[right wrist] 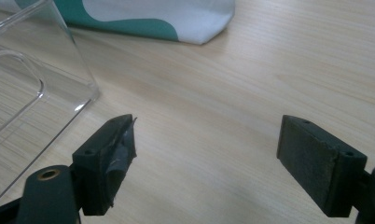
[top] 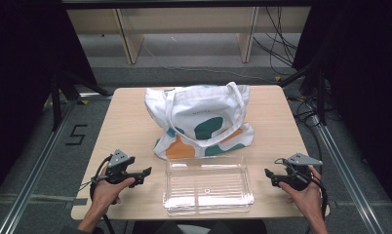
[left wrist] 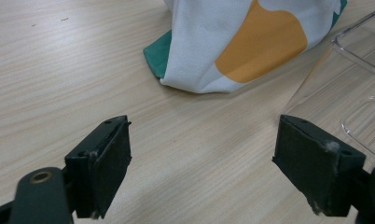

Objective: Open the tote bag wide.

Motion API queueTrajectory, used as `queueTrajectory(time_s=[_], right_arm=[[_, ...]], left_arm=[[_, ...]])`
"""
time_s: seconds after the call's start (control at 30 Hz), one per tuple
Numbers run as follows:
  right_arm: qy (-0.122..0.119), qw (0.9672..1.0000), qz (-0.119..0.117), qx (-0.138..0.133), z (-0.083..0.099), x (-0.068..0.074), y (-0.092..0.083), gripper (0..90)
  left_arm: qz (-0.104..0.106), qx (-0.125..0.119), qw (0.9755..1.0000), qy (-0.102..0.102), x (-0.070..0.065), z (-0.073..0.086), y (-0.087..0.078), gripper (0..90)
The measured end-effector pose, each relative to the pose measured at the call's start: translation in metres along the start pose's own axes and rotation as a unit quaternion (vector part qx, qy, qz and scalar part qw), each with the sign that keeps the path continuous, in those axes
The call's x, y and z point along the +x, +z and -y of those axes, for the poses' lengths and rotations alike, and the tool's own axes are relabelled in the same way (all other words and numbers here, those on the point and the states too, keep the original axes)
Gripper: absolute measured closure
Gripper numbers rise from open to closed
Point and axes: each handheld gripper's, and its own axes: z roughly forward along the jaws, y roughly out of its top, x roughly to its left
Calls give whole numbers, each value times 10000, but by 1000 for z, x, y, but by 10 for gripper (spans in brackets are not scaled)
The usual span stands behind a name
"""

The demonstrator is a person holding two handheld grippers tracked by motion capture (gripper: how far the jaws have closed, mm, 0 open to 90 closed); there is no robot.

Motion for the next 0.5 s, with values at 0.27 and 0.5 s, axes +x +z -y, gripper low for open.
queueTrajectory(time_s=[0.27,0.5], right_arm=[[-54,9999,83,-79,-1,-1,-1,206],[14,9999,-40,-135,-4,2,-2,207]], left_arm=[[-50,-25,10000,-39,-1,-1,-1,180],[-45,-54,10000,6,-1,-1,-1,181]])
